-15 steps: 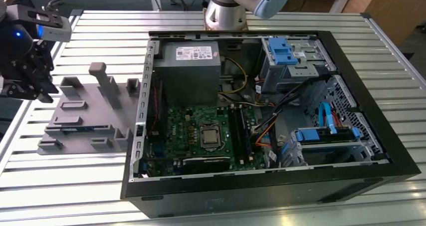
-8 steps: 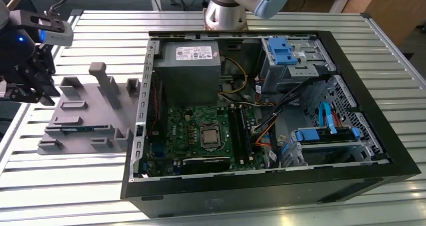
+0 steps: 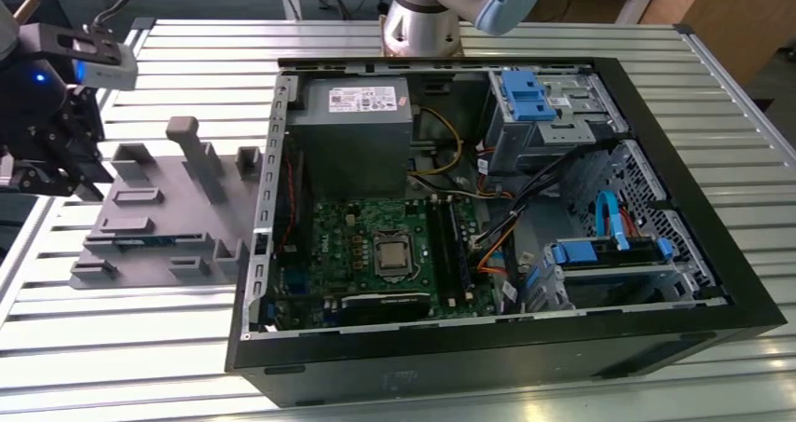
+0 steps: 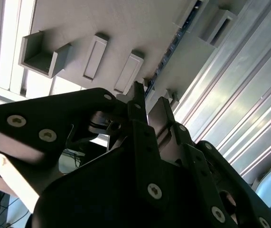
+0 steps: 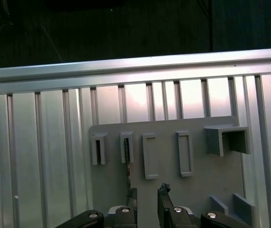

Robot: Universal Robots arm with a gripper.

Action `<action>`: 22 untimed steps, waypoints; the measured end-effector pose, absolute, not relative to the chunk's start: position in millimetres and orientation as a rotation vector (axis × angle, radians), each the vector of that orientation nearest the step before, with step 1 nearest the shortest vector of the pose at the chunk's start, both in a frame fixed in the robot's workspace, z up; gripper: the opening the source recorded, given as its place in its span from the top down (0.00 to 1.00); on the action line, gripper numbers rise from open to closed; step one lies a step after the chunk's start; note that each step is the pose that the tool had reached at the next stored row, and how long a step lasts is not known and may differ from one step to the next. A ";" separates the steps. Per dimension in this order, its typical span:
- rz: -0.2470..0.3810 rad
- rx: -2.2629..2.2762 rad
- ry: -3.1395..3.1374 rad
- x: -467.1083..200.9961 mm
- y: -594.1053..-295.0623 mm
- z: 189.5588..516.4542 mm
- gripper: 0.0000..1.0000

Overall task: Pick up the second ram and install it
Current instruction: 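Pick up the second ram and move it above second insertion slot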

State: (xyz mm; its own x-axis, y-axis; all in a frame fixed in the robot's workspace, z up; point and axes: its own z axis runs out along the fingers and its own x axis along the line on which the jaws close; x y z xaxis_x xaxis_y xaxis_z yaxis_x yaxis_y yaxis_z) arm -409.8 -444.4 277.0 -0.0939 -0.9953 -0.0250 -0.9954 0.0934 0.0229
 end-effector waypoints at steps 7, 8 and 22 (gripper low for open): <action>0.048 -2.112 2.318 -409.8 -446.0 271.1 0.69; 0.046 -2.112 2.318 -409.7 -446.1 270.7 0.69; 0.017 -2.109 2.315 -409.7 -451.5 260.9 0.69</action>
State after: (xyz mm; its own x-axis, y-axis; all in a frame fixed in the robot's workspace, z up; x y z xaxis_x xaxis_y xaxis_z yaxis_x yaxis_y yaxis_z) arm -409.7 -451.5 260.9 -0.0928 -0.9956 -0.0150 -0.9957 0.0928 0.0011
